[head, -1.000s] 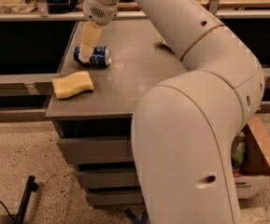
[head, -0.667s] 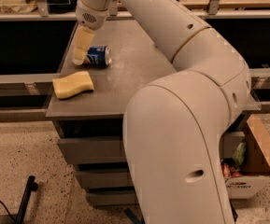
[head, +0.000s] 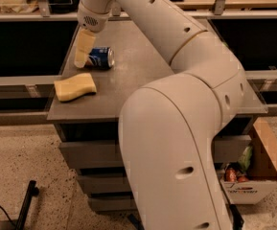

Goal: Place pepsi can upright

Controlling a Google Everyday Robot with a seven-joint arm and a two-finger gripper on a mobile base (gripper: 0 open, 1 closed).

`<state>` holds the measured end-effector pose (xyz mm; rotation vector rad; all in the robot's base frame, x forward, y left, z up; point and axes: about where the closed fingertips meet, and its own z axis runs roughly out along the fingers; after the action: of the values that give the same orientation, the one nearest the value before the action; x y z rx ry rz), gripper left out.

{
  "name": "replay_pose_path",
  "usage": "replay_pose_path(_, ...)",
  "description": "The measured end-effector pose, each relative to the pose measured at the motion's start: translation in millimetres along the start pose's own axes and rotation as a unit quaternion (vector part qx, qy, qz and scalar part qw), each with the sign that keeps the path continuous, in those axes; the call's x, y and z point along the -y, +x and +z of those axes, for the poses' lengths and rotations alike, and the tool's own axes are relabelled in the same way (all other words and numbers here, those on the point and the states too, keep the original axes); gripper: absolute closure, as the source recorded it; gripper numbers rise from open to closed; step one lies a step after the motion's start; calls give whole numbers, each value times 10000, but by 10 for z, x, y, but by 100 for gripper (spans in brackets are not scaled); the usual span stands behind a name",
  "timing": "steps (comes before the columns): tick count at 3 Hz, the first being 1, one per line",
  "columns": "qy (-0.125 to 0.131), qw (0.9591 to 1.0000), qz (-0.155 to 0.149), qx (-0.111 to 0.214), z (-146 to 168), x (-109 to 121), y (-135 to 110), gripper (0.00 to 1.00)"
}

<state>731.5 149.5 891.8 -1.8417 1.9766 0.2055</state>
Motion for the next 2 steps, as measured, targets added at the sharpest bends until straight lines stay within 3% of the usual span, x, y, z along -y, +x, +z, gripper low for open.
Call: replay_pose_path(2,-4,9996,175,-230,269,168,47,0)
